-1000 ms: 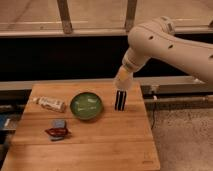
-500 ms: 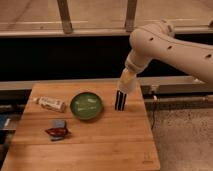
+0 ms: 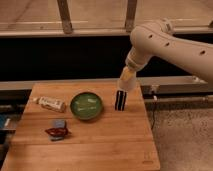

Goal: Place the ceramic cup over the eraser

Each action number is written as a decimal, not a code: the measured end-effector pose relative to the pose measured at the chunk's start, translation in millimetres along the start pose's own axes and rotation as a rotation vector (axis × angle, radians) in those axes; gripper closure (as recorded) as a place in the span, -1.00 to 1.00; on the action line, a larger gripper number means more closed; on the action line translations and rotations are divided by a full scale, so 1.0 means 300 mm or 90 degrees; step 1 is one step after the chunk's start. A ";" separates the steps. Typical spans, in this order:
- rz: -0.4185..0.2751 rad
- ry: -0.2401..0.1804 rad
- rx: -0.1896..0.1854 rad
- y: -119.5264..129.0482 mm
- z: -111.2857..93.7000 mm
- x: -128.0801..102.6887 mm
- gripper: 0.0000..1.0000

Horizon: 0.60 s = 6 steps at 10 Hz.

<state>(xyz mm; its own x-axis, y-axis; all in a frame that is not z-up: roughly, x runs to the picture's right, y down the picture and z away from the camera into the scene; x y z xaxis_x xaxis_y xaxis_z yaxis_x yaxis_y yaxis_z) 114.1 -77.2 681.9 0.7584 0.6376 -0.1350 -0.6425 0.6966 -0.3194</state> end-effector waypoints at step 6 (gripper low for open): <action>0.003 0.015 -0.052 0.018 0.143 -0.020 1.00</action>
<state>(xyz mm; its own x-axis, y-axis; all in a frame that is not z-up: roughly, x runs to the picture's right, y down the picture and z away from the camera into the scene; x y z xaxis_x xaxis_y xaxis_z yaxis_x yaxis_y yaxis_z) 101.4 -63.3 721.1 0.7582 0.6325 -0.1586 -0.6360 0.6636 -0.3939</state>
